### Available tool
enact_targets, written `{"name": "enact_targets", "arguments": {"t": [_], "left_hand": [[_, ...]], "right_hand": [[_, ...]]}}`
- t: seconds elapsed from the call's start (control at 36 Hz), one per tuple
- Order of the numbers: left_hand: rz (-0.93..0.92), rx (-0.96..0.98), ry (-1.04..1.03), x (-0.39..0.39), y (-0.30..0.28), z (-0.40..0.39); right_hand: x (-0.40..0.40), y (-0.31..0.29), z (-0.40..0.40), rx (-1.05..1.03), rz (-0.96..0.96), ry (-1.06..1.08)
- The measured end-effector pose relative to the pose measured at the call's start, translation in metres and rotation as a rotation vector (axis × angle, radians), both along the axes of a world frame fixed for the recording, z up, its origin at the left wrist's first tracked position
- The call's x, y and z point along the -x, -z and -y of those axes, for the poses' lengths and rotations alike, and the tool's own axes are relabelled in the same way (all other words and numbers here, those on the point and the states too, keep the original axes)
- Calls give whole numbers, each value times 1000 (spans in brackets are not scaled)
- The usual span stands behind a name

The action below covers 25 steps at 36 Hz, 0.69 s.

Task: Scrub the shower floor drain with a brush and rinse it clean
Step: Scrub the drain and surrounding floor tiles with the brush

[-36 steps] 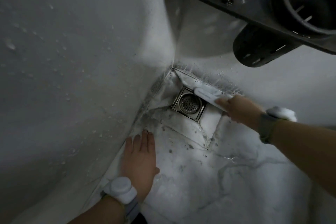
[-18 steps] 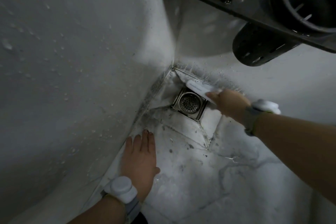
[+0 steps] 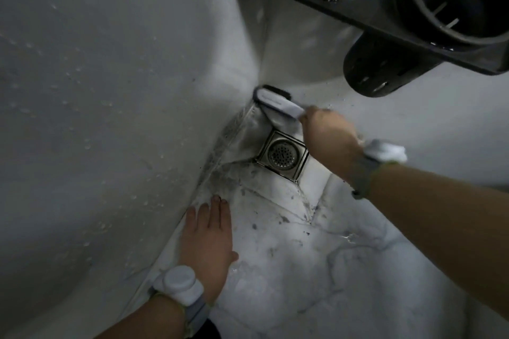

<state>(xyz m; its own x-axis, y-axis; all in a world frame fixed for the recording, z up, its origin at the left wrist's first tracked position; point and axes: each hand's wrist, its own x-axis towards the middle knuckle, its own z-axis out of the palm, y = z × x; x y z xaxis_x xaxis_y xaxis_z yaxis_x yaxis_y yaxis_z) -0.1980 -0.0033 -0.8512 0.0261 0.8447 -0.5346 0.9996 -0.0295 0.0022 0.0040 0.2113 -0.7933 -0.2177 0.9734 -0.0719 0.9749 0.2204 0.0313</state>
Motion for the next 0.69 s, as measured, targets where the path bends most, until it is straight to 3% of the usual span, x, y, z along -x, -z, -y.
{"name": "enact_targets", "arguments": {"t": [0.11, 0.25, 0.42, 0.53, 0.69], "left_hand": [[-45, 26, 12, -1, -3, 2], [2, 6, 13, 1, -1, 1], [23, 4, -18, 1, 2, 1], [27, -5, -5, 1, 3, 0], [-31, -42, 37, -3, 3, -2]], "right_hand": [[-9, -4, -2, 4, 93, -3], [-87, -9, 28, 184, 190, 72], [-162, -6, 59, 137, 284, 159], [-143, -5, 60, 121, 237, 186], [-43, 13, 16, 192, 56, 169]]}}
